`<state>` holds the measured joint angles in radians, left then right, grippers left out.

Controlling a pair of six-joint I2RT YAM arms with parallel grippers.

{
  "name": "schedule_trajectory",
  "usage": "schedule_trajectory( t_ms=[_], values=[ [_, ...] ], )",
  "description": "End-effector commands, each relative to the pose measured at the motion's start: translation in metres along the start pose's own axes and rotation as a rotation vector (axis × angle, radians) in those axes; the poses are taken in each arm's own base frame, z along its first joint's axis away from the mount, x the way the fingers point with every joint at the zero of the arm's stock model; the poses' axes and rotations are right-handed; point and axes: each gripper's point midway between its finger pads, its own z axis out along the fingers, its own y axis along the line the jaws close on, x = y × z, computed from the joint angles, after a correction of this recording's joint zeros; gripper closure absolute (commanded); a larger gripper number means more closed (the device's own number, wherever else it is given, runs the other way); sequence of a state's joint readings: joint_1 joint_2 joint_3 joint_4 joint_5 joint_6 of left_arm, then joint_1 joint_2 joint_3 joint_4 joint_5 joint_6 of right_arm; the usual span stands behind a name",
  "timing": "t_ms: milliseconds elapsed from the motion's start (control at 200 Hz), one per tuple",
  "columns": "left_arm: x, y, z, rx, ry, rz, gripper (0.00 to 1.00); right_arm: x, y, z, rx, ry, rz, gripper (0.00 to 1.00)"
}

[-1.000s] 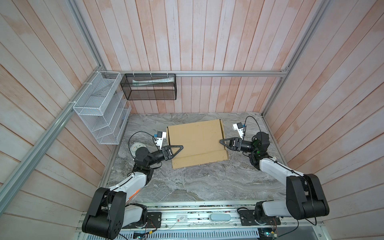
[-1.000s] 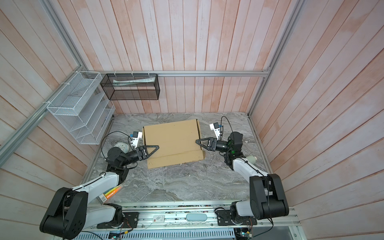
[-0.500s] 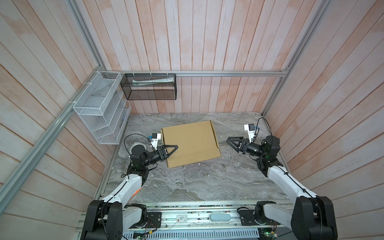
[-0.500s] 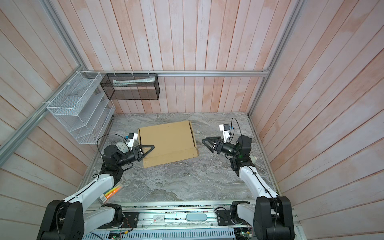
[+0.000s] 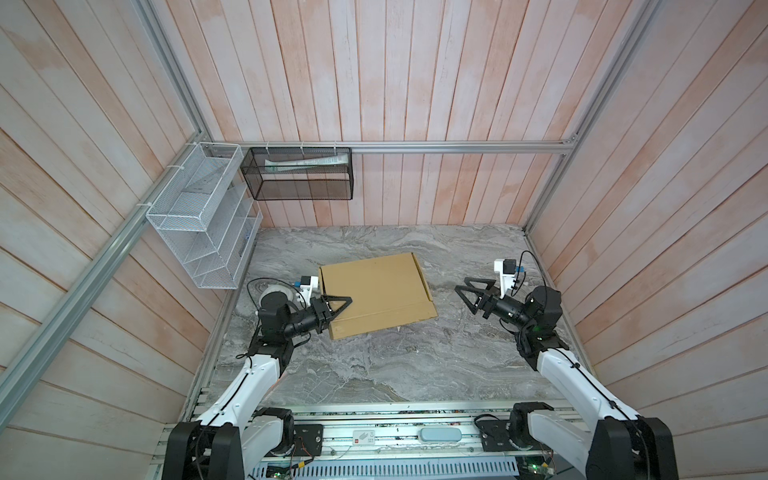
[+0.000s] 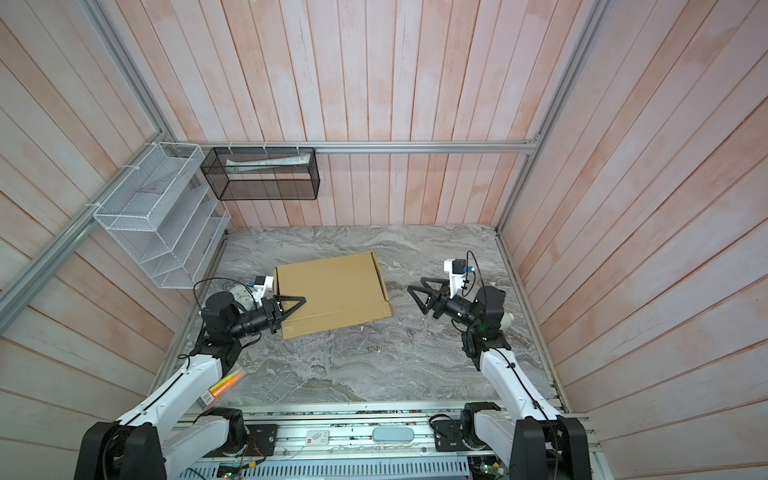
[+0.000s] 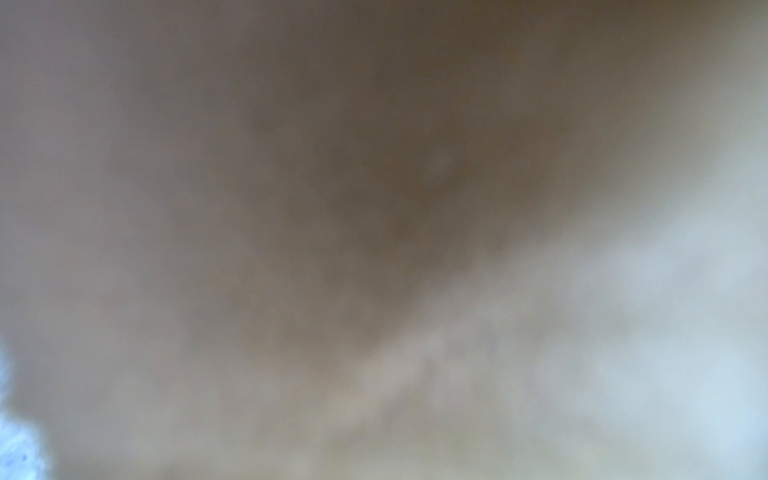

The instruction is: Fold the paper box

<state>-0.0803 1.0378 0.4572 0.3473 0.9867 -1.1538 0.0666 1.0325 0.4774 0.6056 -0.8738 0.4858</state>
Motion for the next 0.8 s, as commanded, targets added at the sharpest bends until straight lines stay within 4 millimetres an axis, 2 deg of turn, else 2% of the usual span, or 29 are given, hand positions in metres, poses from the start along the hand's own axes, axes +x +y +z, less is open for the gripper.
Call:
schedule_trajectory(
  t_ms=[0, 260, 420, 625, 795],
  values=[
    [0.000, -0.003, -0.004, -0.024, -0.002, -0.035, 0.57, -0.002, -0.001, 0.002, 0.048, -0.009, -0.093, 0.22],
    [0.008, -0.002, -0.010, -0.038, -0.003, -0.144, 0.58, 0.014, 0.003, 0.022, 0.073, 0.032, -0.251, 0.22],
    [0.001, -0.004, -0.016, -0.072, -0.038, -0.167, 0.59, 0.007, -0.004, 0.022, 0.116, -0.020, -0.290, 0.21],
    [-0.005, -0.001, -0.015, -0.119, -0.048, -0.232, 0.60, 0.015, -0.015, 0.030, 0.117, 0.000, -0.289, 0.21],
    [-0.008, 0.000, -0.017, -0.181, -0.056, -0.301, 0.62, 0.016, -0.019, 0.027, 0.149, -0.031, -0.356, 0.21]
  ],
)
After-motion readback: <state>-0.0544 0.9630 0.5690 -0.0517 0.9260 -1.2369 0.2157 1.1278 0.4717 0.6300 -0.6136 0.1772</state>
